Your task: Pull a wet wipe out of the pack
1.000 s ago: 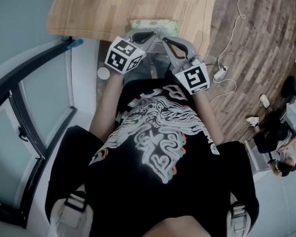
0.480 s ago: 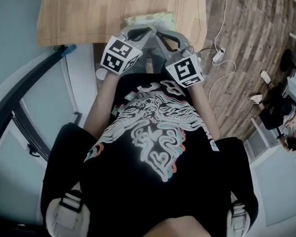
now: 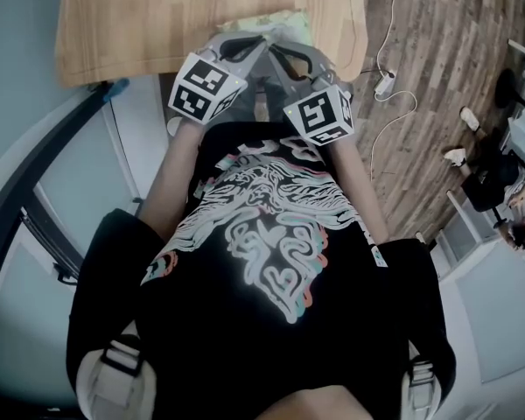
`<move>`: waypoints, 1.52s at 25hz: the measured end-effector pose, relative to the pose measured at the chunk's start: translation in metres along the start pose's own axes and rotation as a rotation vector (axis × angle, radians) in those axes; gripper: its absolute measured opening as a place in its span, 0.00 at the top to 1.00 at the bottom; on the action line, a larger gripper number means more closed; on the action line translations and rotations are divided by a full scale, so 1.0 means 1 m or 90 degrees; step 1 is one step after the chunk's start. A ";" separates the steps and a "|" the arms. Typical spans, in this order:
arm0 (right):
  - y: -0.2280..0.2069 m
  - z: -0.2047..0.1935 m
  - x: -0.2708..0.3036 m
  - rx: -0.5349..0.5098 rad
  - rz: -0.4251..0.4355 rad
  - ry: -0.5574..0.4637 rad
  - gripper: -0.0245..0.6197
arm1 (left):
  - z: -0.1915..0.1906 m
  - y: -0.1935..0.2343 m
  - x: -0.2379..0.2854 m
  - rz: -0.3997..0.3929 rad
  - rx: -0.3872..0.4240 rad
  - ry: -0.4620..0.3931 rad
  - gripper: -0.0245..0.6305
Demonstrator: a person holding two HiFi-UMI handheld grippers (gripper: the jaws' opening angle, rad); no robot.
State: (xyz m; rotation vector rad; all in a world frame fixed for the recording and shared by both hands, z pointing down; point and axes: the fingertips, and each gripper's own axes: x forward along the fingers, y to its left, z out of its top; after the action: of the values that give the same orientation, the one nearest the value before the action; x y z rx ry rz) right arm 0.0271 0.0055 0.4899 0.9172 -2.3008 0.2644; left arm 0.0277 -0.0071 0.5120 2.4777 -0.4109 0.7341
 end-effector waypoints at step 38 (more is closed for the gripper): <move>-0.001 -0.001 0.034 0.041 -0.024 0.060 0.88 | 0.003 0.016 -0.016 -0.031 -0.009 0.005 0.97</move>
State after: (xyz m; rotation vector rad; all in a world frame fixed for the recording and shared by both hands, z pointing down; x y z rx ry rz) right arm 0.0095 -0.0135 0.5115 0.9586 -2.1980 0.3600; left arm 0.0095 -0.0202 0.5068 2.4619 -0.3513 0.7192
